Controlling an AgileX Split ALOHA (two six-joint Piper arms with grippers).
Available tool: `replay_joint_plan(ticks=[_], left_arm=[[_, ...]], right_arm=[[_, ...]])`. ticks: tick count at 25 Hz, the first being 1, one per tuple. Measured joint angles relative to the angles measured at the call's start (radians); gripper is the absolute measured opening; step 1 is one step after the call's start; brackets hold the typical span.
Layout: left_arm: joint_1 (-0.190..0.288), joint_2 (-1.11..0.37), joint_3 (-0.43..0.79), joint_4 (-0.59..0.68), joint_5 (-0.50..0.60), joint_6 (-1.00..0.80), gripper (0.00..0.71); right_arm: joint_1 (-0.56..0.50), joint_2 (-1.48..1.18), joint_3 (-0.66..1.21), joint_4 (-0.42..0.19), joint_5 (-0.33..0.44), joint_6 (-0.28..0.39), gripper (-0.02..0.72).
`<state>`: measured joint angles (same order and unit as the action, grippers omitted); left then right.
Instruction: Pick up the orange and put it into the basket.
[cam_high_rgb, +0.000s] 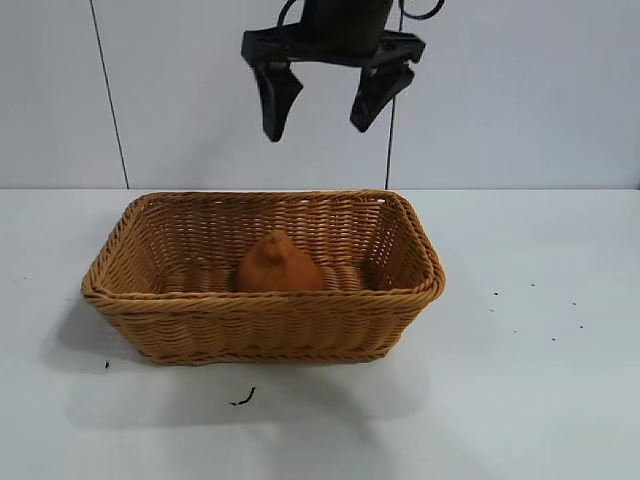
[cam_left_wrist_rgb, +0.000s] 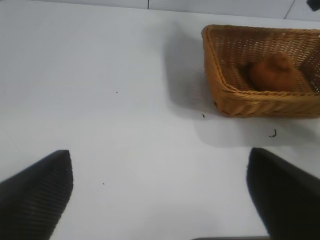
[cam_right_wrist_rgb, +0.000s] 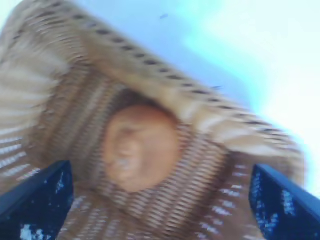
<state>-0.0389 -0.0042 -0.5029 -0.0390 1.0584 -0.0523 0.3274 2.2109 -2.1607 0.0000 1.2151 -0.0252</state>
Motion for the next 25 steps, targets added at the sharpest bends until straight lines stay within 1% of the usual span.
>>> replay_joint_plan(ticks=[8,11,12,15,19,21,25], left_arm=[[0.0,0.0,0.0,0.0,0.0,0.0,0.677],[0.0,0.0,0.0,0.0,0.0,0.0,0.677],[0.0,0.0,0.0,0.0,0.0,0.0,0.677],[0.0,0.0,0.0,0.0,0.0,0.0,0.677],[0.0,0.0,0.0,0.0,0.0,0.0,0.677],[0.0,0.0,0.0,0.0,-0.001,0.0,0.677],[0.0,0.0,0.0,0.0,-0.001,0.0,0.677]], right_arm=[[-0.232,0.0,0.0,-0.01,0.001,0.0,0.694],[-0.289,0.0,0.0,-0.01,0.001,0.0,0.696],[-0.289,0.0,0.0,-0.01,0.001,0.0,0.696],[-0.338,-0.001,0.01,-0.011,0.001,0.0,0.696],[-0.351,-0.05,0.129,-0.018,-0.001,-0.006,0.696],[-0.351,-0.094,0.224,-0.016,-0.002,-0.008,0.696],[-0.351,-0.215,0.416,0.01,-0.001,-0.015,0.696]])
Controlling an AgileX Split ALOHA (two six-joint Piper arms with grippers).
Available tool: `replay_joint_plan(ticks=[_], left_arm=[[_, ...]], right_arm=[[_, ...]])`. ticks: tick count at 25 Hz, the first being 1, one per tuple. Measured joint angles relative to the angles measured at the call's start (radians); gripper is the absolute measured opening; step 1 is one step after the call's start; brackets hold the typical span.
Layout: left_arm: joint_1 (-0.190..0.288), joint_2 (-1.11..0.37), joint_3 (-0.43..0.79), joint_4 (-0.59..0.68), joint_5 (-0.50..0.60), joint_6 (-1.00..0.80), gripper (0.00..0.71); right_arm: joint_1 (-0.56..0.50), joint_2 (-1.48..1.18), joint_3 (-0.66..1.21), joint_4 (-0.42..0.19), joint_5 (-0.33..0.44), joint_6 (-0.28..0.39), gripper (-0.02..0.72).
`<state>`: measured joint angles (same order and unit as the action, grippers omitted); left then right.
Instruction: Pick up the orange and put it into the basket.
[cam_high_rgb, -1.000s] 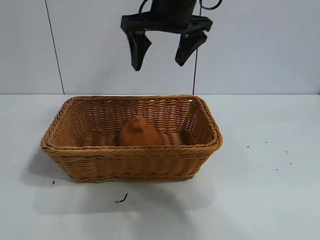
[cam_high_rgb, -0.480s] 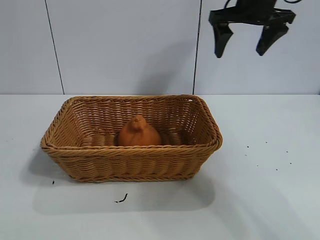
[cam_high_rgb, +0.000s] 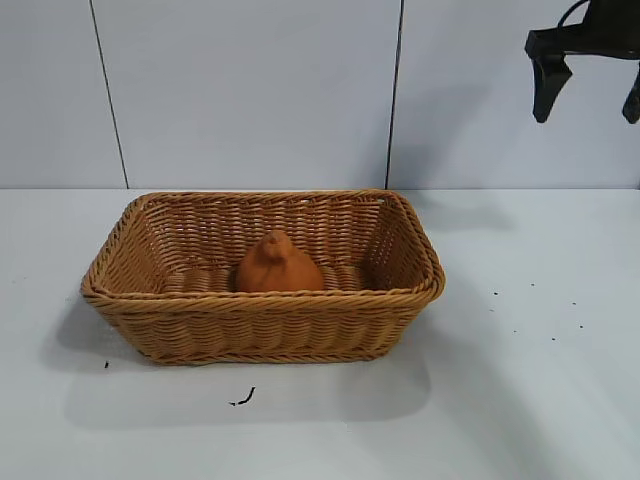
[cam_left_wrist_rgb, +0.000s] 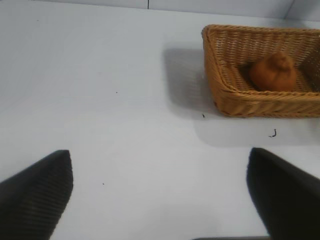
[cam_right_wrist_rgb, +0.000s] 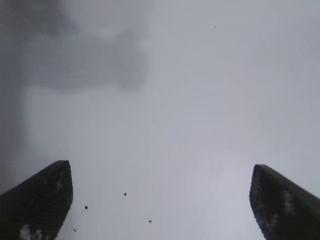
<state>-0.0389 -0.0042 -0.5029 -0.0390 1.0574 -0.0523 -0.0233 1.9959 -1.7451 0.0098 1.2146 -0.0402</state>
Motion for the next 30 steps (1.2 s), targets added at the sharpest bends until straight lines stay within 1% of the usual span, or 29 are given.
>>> replay_joint_plan(ticks=[5,9,18,20,23,27,30], left_arm=[[0.0,0.0,0.0,0.0,0.0,0.0,0.677],[0.0,0.0,0.0,0.0,0.0,0.0,0.677],[0.0,0.0,0.0,0.0,0.001,0.0,0.677],[0.0,0.0,0.0,0.0,0.001,0.0,0.677],[0.0,0.0,0.0,0.0,0.001,0.0,0.677],[0.0,0.0,0.0,0.0,0.001,0.0,0.677],[0.0,0.0,0.0,0.0,0.001,0.0,0.677]], right_arm=[[0.0,-0.197,0.265,0.014,0.001,-0.035,0.696],[0.0,-0.374,0.472,0.014,0.001,-0.038,0.696],[0.0,-0.759,0.813,0.018,-0.003,-0.088,0.696],[0.0,-0.832,0.873,0.018,-0.021,-0.09,0.696],[0.0,-0.946,0.971,0.018,-0.066,-0.093,0.696],[0.0,-1.112,1.122,0.018,-0.14,-0.114,0.696],[0.0,-1.237,1.211,0.018,-0.178,-0.117,0.696]])
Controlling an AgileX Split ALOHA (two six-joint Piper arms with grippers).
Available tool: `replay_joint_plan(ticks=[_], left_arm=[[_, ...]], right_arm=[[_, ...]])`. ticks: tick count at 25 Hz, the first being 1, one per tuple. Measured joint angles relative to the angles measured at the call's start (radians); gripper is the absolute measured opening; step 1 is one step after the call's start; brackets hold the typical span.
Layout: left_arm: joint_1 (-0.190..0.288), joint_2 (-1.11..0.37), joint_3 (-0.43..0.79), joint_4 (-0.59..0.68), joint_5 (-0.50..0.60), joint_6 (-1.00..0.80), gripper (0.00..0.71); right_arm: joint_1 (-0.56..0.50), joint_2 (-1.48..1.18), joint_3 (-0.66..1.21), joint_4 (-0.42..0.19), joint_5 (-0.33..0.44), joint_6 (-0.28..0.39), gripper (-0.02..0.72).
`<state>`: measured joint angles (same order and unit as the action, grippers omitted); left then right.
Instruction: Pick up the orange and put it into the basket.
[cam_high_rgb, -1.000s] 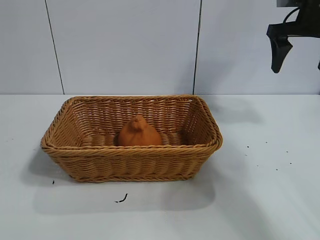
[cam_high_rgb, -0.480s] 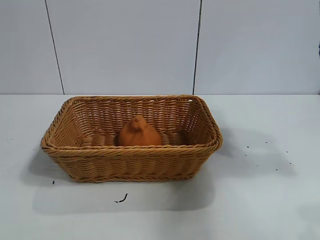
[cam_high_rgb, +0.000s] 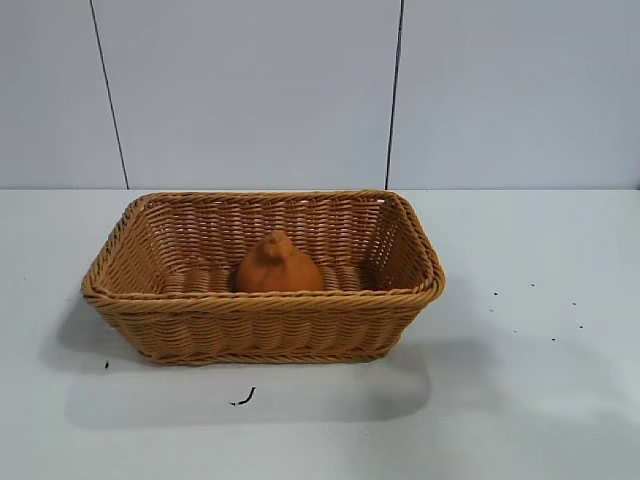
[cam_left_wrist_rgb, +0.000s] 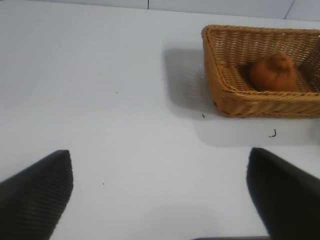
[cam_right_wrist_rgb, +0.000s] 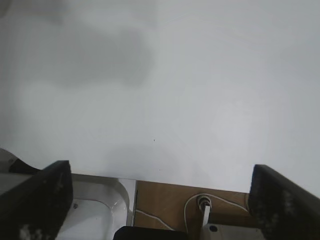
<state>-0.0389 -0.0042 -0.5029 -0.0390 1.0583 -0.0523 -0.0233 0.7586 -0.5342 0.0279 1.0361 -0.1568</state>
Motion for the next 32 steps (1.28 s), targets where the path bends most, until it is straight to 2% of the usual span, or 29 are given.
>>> replay_joint_plan(ticks=[10,19,26,32], left_arm=[[0.0,0.0,0.0,0.0,0.0,0.0,0.677],[0.0,0.0,0.0,0.0,0.0,0.0,0.677],[0.0,0.0,0.0,0.0,0.0,0.0,0.677],[0.0,0.0,0.0,0.0,0.0,0.0,0.677]], right_arm=[[0.0,-0.373,0.028,0.02,-0.015,0.0,0.696],[0.05,-0.52,0.029,0.02,-0.018,0.0,0.696],[0.06,-0.749,0.03,0.019,-0.016,0.0,0.696],[0.061,-0.763,0.03,0.012,-0.016,0.0,0.696]])
